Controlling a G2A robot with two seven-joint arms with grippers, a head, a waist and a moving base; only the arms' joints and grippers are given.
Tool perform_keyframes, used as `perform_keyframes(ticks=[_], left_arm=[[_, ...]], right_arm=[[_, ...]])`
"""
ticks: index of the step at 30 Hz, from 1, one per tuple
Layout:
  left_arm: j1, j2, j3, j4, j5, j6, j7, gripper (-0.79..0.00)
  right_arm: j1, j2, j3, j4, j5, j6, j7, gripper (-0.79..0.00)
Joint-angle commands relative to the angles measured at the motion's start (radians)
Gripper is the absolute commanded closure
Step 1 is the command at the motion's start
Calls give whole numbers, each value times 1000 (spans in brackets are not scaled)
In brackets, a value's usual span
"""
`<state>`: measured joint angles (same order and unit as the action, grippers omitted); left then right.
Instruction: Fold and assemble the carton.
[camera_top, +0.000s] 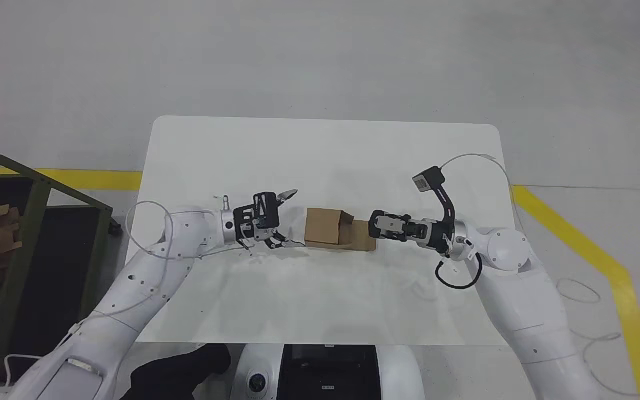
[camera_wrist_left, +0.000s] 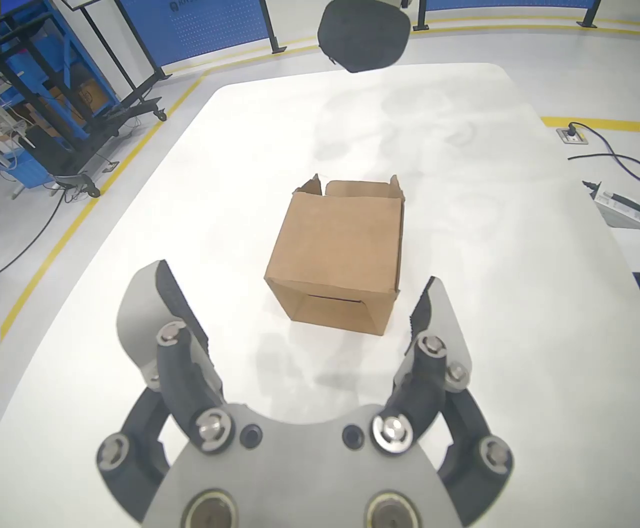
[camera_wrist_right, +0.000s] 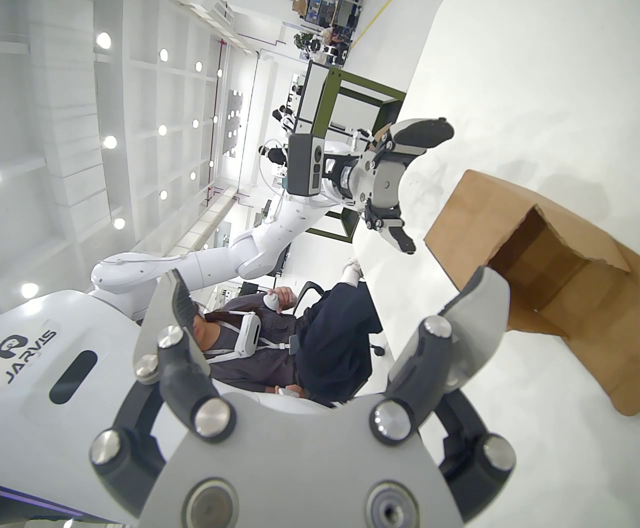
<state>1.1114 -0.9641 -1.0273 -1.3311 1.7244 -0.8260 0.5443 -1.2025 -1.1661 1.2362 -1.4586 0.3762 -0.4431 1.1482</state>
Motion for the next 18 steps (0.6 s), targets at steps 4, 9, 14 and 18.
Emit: perform_keyframes(ticks=[4,9,14,18], left_arm=[[5,-6,21,13,3,20,-64,-785],[-25,-27,70,54,-2,60,-148,-785],[-72,-42,108,88,-5,26,-139,-785],[-117,-55,145,111,0,-29,-126,-785]], right_arm=[[0,0,0,0,0,0,0,-785],[0,0,0,0,0,0,0,-785],[0,0,0,0,0,0,0,-785],[0,0,0,0,0,0,0,-785]])
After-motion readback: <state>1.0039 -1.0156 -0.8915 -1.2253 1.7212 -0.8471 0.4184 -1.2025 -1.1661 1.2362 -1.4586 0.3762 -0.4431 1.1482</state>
